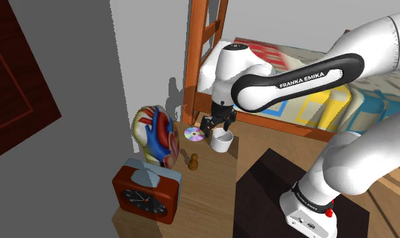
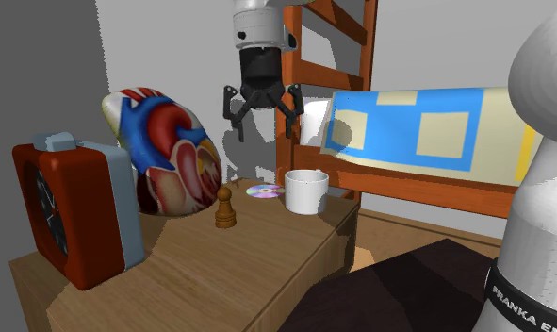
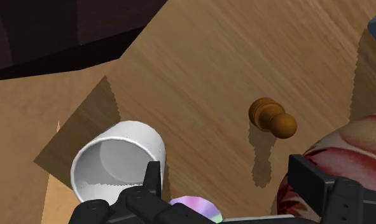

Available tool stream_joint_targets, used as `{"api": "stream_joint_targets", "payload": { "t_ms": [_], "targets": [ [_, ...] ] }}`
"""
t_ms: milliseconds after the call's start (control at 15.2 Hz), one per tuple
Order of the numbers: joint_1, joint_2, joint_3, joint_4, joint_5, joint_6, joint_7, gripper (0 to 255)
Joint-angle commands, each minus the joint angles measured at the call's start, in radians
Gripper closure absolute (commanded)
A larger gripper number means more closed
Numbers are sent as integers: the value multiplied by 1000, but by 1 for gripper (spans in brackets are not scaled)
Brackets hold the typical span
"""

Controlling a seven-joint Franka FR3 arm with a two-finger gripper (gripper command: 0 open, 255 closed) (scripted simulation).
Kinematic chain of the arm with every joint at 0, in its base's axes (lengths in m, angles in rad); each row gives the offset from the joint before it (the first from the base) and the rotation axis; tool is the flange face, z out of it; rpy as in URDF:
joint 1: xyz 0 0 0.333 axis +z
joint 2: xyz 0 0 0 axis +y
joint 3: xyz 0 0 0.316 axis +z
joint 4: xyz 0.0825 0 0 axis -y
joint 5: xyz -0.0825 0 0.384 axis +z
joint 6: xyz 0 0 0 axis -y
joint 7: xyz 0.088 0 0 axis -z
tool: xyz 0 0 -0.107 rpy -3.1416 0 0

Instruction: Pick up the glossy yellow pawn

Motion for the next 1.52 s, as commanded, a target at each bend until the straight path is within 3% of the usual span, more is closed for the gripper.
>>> {"api": "stream_joint_targets", "payload": {
  "t_ms": [0,462,1056,1122,1452],
  "targets": [
    [5,72,33,18,1,45,55,0],
    [18,338,107,115,-60,177,240,0],
    [21,424,103,90,-113,281,279,0],
    [21,424,103,90,-112,280,280,255],
    [22,422,104,89,-111,280,280,255]
  ]
}}
